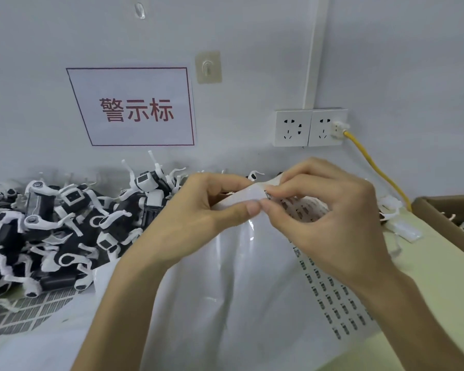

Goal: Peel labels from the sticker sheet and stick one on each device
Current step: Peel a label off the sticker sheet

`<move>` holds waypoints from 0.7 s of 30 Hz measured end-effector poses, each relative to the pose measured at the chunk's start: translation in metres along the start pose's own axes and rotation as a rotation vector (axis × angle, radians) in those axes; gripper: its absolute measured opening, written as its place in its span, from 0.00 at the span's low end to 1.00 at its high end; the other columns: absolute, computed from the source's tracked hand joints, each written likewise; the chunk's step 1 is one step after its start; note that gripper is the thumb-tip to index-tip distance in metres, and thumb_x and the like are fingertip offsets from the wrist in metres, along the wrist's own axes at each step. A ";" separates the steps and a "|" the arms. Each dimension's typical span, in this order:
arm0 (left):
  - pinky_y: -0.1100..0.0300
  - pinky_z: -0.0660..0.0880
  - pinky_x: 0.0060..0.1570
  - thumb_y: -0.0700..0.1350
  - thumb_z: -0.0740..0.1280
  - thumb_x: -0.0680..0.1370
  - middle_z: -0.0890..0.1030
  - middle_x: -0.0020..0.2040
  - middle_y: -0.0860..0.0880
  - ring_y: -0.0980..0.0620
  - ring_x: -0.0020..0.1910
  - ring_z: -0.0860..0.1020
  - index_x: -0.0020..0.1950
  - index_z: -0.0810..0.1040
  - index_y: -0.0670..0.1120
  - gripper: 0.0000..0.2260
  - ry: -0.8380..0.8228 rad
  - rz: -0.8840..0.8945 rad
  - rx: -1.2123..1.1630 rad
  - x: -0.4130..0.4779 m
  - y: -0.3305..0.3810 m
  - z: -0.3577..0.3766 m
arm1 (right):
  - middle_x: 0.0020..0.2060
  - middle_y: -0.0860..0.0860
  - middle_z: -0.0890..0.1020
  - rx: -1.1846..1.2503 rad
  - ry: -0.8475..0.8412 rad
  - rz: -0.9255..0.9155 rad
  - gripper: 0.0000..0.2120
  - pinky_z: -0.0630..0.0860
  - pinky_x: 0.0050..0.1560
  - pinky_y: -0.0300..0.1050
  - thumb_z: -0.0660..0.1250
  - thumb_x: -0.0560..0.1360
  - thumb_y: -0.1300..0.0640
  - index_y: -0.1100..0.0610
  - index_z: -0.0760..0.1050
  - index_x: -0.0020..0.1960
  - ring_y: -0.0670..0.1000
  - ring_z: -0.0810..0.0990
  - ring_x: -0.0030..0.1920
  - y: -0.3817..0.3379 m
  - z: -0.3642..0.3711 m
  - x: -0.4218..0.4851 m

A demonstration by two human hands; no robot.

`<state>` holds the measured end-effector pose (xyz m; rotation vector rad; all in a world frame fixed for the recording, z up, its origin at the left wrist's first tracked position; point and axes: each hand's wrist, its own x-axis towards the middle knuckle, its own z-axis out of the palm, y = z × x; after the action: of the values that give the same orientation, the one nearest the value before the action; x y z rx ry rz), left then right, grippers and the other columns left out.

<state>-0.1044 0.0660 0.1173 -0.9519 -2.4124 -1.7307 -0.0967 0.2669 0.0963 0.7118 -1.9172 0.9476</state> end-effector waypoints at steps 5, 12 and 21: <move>0.56 0.79 0.57 0.41 0.73 0.78 0.87 0.49 0.50 0.50 0.52 0.85 0.54 0.86 0.49 0.06 -0.001 -0.019 0.034 0.000 -0.001 0.001 | 0.38 0.51 0.84 -0.011 0.065 -0.052 0.02 0.77 0.44 0.39 0.77 0.70 0.66 0.61 0.85 0.40 0.48 0.82 0.40 0.008 0.006 -0.004; 0.47 0.77 0.49 0.45 0.73 0.76 0.86 0.44 0.43 0.36 0.50 0.82 0.48 0.87 0.50 0.03 0.073 -0.032 0.055 0.004 -0.003 0.009 | 0.36 0.51 0.84 -0.034 0.096 -0.089 0.05 0.77 0.40 0.46 0.73 0.71 0.67 0.60 0.85 0.40 0.52 0.82 0.37 0.016 0.014 -0.010; 0.56 0.79 0.54 0.39 0.72 0.79 0.87 0.46 0.50 0.49 0.50 0.85 0.47 0.87 0.49 0.06 0.141 -0.044 0.081 0.005 -0.008 0.005 | 0.41 0.47 0.86 0.127 -0.020 0.035 0.03 0.80 0.46 0.46 0.77 0.73 0.61 0.58 0.86 0.46 0.48 0.84 0.44 0.018 0.013 -0.008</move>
<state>-0.1109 0.0710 0.1098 -0.7462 -2.4096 -1.6393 -0.1127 0.2673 0.0787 0.7656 -1.9053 1.0955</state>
